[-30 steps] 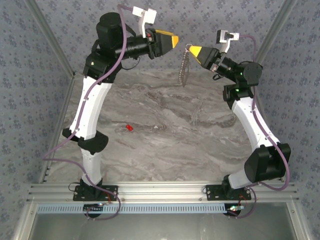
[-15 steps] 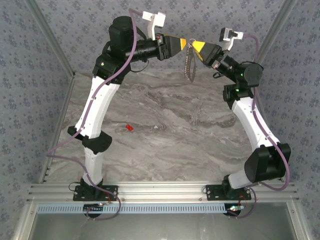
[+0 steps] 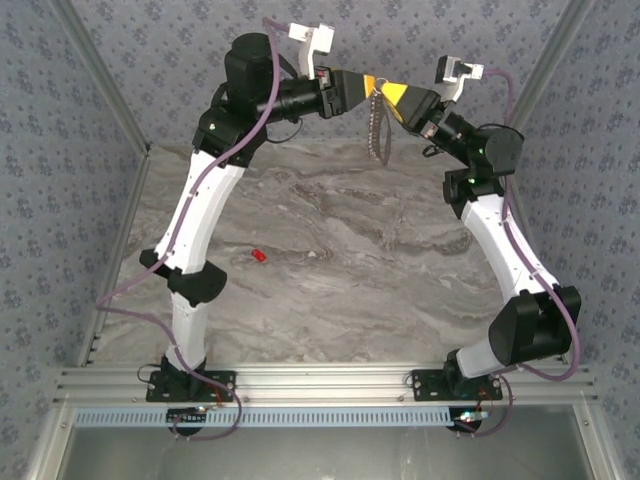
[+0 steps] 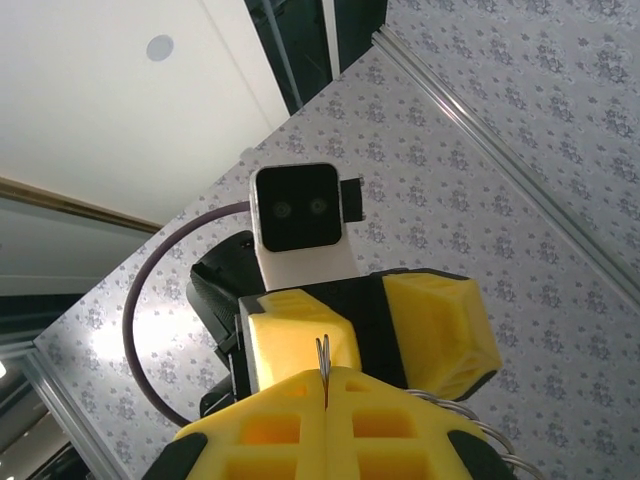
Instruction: Put the keys on the keyring
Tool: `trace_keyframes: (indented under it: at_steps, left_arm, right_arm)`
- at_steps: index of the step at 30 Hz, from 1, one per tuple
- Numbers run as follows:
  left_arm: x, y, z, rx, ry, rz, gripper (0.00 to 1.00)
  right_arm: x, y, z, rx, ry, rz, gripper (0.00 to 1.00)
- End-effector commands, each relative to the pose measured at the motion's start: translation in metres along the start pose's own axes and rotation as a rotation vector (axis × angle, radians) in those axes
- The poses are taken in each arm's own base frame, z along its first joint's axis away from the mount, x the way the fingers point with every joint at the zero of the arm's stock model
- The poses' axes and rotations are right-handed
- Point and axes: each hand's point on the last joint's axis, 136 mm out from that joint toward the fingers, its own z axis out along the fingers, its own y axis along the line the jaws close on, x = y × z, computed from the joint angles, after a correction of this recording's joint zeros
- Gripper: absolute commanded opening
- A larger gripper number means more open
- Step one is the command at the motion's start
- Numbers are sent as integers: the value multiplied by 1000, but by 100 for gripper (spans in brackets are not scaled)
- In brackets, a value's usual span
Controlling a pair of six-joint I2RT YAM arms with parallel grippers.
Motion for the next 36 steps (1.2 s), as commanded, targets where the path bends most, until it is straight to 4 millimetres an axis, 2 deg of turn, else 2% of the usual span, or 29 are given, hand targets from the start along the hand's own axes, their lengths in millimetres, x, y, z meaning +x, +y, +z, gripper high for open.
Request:
trace_keyframes:
  at_steps: [1,11,18,28,36]
  left_arm:
    - [-11,-15,0,47,-40,23,39]
    - [-12,-21,1,76,-45,24,35]
    - [-16,-22,-4,49,-58,44,40]
    - [-22,-20,-22,-27,-70,100,42]
    - [-25,-34,-21,56,-73,94,43]
  right_arm:
    - [-10,29,6,-71,-26,-60,0]
    - [-9,27,8,-74,-25,-53,0]
    - [-12,21,5,-62,-45,-46,0]
    - [-22,16,-5,-39,-85,-45,0]
    - [-22,12,-3,-37,-89,-35,0]
